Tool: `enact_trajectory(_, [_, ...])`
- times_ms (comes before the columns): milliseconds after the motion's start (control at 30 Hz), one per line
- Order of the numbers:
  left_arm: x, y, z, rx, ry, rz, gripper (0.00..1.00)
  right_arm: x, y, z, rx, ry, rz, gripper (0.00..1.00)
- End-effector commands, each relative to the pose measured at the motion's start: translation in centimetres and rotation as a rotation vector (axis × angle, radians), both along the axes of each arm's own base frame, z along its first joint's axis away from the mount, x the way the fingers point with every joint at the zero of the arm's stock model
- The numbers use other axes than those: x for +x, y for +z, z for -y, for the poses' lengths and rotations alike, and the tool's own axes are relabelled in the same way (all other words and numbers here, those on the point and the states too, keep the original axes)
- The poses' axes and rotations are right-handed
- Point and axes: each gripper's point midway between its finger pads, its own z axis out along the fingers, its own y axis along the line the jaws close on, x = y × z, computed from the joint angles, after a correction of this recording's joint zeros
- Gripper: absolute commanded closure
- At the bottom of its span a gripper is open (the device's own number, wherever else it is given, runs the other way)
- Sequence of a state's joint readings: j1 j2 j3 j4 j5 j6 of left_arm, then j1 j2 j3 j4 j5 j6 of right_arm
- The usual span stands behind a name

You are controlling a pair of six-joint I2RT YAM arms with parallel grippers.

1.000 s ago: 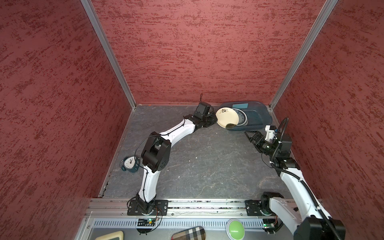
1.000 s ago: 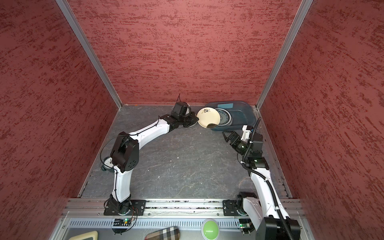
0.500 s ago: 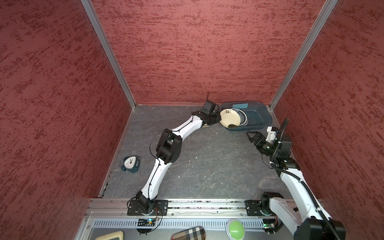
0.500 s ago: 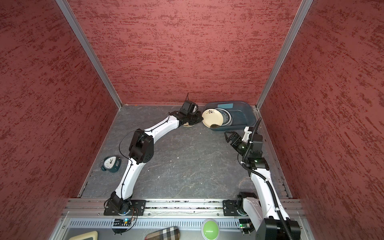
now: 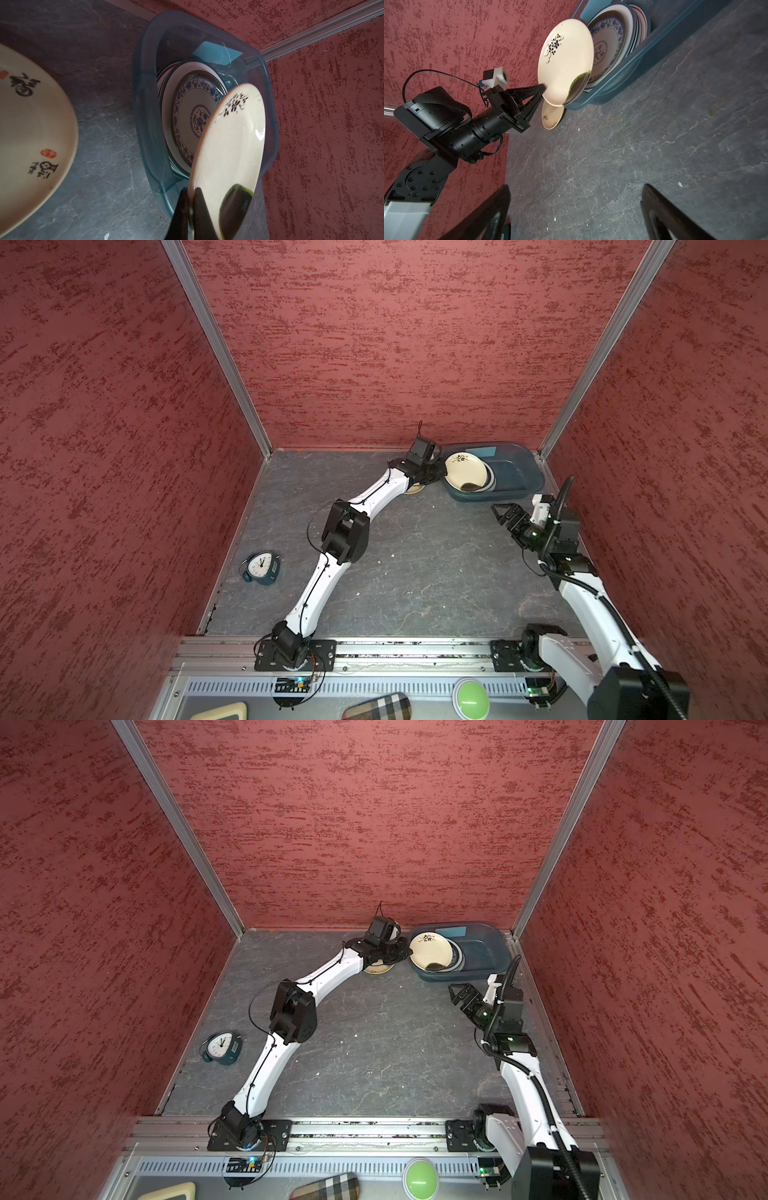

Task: Place the plates into the plastic bin on the countertop
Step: 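Lower the flower-sprig plate into the bin and open left gripper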

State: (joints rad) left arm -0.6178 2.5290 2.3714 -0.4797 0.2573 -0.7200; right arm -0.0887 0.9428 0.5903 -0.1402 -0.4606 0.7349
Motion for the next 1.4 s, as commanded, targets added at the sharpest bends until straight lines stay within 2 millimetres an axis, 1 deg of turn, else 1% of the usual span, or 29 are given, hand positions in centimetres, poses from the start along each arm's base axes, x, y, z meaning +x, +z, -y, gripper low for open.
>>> enact_trajectory(0, [0.3,-0.2,0.8,-0.006,-0.022,0.019,1.00,0.6,1.3,0.8,-0.047,-0.026,0.038,0.01])
enact_trajectory(167, [0.8,-1.0,1.3,-0.018,-0.009,0.012,1.00,0.6,1.1,1.3,-0.093,-0.039,0.032,0.01])
enact_trajectory(267, [0.9,-1.3,1.6,-0.029,-0.002,0.008,1.00,0.8,0.5,1.8,-0.123,-0.053,0.017,0.01])
enact_trajectory(433, [1.1,-1.0,1.9,-0.022,0.003,0.034,1.00,1.8,0.4,1.7,-0.115,-0.040,0.012,0.01])
enact_trajectory(567, [1.2,-1.3,1.7,0.000,0.009,0.031,1.00,2.1,-0.2,1.7,-0.119,-0.038,-0.009,0.01])
enact_trajectory(667, [1.1,-1.1,1.7,-0.001,0.005,0.036,1.00,2.5,-1.0,1.9,-0.130,-0.044,-0.033,0.01])
enact_trajectory(833, [1.3,-1.3,1.8,-0.001,0.006,0.044,1.00,2.9,-1.0,1.7,-0.117,-0.028,-0.035,0.01])
enact_trajectory(1100, [1.8,-2.9,1.4,-0.004,0.017,0.016,1.00,2.6,-0.8,1.5,-0.116,-0.021,-0.032,0.01])
enact_trajectory(1133, [1.8,-2.9,1.4,-0.005,0.018,0.015,0.96,2.5,-0.9,1.5,-0.113,-0.021,-0.035,0.01])
enact_trajectory(1233, [1.8,-2.9,1.4,-0.004,0.015,0.018,0.95,2.5,-0.9,1.4,-0.109,-0.015,-0.034,0.01])
enact_trajectory(1267, [1.9,-2.8,1.4,-0.004,0.016,0.019,0.92,2.5,-0.9,1.4,-0.108,-0.014,-0.035,0.01])
enact_trajectory(1300, [1.8,-2.8,1.4,-0.004,0.016,0.020,0.86,2.5,-1.0,1.3,-0.106,-0.013,-0.038,0.01])
enact_trajectory(1367, [1.9,-2.6,1.4,-0.005,0.014,0.024,0.85,2.6,-1.0,1.3,-0.102,-0.008,-0.037,0.01])
